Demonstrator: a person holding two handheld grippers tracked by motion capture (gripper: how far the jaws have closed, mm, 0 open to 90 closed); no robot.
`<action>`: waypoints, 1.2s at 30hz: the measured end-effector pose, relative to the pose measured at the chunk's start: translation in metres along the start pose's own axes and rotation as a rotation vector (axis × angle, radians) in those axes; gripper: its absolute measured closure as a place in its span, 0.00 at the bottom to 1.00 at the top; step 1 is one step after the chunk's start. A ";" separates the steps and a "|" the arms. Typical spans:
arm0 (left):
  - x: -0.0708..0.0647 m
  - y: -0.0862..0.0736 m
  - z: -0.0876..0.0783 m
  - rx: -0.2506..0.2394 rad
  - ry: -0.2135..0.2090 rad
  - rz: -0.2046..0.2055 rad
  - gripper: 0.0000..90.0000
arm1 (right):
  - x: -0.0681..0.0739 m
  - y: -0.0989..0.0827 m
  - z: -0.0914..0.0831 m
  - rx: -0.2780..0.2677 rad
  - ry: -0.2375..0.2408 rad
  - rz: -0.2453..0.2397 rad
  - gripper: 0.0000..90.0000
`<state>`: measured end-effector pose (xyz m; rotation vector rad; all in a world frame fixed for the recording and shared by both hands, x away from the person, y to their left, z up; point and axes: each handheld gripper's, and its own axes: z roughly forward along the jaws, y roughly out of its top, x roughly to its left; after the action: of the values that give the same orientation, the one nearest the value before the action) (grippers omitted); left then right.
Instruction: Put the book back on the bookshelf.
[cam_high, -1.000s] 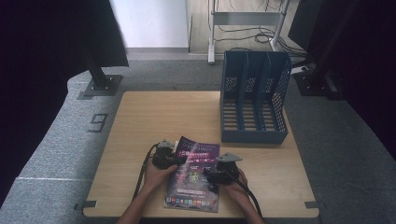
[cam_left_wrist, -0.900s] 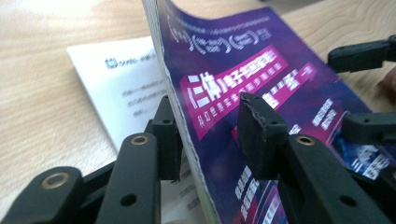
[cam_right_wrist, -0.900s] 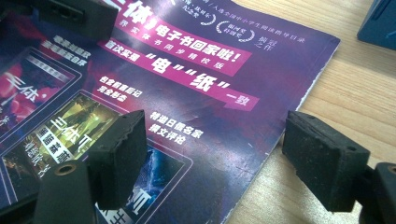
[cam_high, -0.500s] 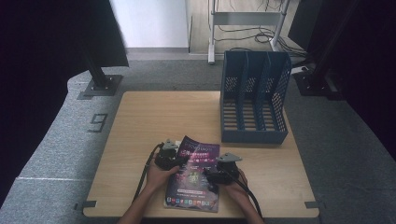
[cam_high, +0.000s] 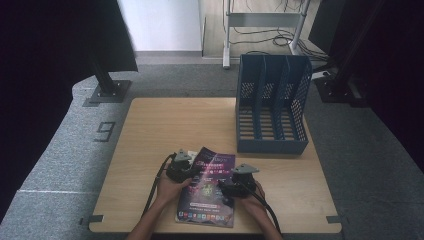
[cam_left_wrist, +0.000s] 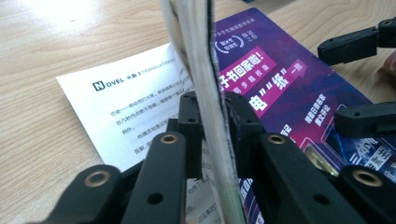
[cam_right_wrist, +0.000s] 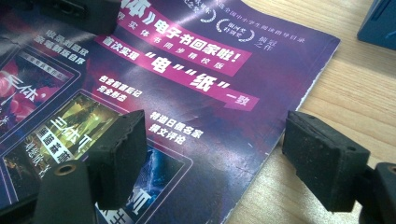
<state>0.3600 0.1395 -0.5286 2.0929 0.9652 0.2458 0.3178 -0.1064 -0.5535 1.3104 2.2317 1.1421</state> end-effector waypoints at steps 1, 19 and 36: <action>0.000 0.000 0.000 -0.002 -0.001 0.001 0.89 | 0.000 0.000 0.000 0.000 0.000 0.000 0.24; -0.013 0.006 -0.016 -0.101 -0.030 0.074 0.97 | -0.001 -0.001 -0.002 -0.003 0.011 -0.011 0.25; -0.022 0.013 -0.034 -0.174 -0.063 0.107 0.97 | -0.009 0.003 -0.011 -0.043 0.042 -0.012 0.22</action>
<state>0.3360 0.1387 -0.4927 1.9829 0.7677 0.3062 0.3181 -0.1183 -0.5451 1.2662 2.2281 1.2172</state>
